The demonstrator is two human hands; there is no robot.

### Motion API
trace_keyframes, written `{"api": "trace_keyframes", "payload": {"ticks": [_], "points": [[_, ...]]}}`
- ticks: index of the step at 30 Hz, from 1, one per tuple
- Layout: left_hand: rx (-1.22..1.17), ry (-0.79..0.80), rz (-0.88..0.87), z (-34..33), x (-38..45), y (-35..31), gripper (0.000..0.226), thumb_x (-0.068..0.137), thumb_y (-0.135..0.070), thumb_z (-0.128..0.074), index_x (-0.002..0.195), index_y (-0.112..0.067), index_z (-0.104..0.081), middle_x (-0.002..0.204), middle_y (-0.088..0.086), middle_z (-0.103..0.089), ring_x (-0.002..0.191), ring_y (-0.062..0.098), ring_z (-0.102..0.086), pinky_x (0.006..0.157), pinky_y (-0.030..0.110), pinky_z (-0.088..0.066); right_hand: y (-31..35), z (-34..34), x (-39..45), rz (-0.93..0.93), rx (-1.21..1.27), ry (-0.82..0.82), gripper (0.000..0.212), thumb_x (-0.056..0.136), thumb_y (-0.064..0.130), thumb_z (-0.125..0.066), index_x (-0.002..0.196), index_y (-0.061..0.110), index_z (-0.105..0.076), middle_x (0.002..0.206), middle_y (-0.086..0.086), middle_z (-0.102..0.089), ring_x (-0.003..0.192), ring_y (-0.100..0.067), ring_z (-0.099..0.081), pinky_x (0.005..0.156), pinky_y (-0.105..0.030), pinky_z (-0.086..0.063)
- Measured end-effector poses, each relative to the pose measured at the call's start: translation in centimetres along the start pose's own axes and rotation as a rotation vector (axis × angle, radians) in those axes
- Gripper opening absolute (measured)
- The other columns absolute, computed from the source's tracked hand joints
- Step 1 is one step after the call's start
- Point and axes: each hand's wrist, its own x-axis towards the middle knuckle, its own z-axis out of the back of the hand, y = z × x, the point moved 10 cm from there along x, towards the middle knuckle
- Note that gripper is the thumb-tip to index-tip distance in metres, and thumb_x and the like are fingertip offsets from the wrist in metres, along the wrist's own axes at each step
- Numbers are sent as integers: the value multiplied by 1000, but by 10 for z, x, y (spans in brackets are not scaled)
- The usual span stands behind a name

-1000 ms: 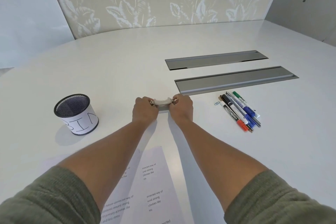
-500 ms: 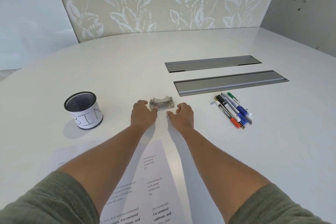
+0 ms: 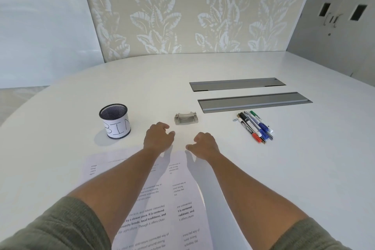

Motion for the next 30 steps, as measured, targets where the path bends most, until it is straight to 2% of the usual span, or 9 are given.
{"api": "trace_keyframes", "payload": {"ticks": [4, 7, 12, 15, 19, 23, 26, 28, 30], "points": [[13, -6, 14, 16, -15, 9, 37, 89, -38, -63, 124, -23, -59, 123, -1, -62, 114, 20, -59, 96, 37, -49, 10, -7, -22, 39, -80, 39, 59, 77, 50, -70, 124, 18, -56, 126, -1, -49, 123, -19, -48, 92, -34, -47], [8, -22, 16, 26, -25, 13, 35, 89, -37, -64, 122, -25, -60, 119, -2, -64, 111, 19, -61, 94, 35, -49, 23, -15, -36, 77, -146, 66, 69, 76, 58, -69, 130, 19, -51, 129, -1, -45, 127, -19, -43, 97, -39, -46], [65, -66, 81, 48, -39, 33, 36, 88, -40, -63, 122, -27, -61, 121, -3, -62, 116, 19, -58, 98, 41, -48, 48, -28, -51, 125, -237, 90, 76, 74, 62, -69, 132, 18, -49, 128, -2, -44, 127, -21, -40, 96, -39, -47], [145, -147, 184, 70, -48, 57, 33, 88, -43, -60, 120, -32, -61, 119, -5, -63, 119, 21, -54, 98, 42, -42, 63, -40, -58, 156, -235, 119, 77, 73, 60, -72, 132, 16, -49, 128, -4, -43, 127, -22, -41, 97, -40, -47], [243, -204, 343, 94, -62, 94, 33, 88, -44, -55, 119, -34, -60, 123, 1, -56, 123, 24, -46, 96, 43, -36, 80, -57, -66, 156, -250, 175, 84, 70, 56, -78, 134, 12, -46, 131, -8, -44, 126, -26, -46, 98, -40, -48], [286, -223, 468, 110, -70, 125, 41, 86, -48, -56, 123, -31, -58, 127, 5, -49, 126, 27, -40, 96, 43, -35, 88, -69, -69, 100, -356, 215, 97, 62, 63, -81, 134, 10, -43, 130, -10, -44, 126, -28, -42, 92, -37, -46], [303, -271, 587, 123, -78, 144, 52, 81, -50, -60, 124, -21, -54, 129, 8, -44, 126, 28, -36, 96, 43, -35, 92, -78, -68, 76, -403, 251, 96, 56, 60, -85, 128, 10, -46, 122, -9, -45, 121, -28, -42, 85, -34, -45], [296, -304, 676, 131, -86, 157, 61, 76, -51, -65, 122, -14, -51, 129, 10, -43, 125, 29, -35, 96, 43, -35, 99, -84, -69, 108, -492, 274, 83, 59, 60, -84, 118, 11, -52, 104, -5, -51, 116, -27, -44, 78, -31, -42], [254, -317, 759, 133, -93, 171, 70, 70, -48, -69, 123, -8, -47, 130, 11, -41, 124, 29, -35, 95, 41, -36, 106, -89, -70, 135, -546, 285, 75, 63, 58, -83, 114, 12, -55, 87, -1, -48, 112, -26, -45, 74, -30, -40]]}}
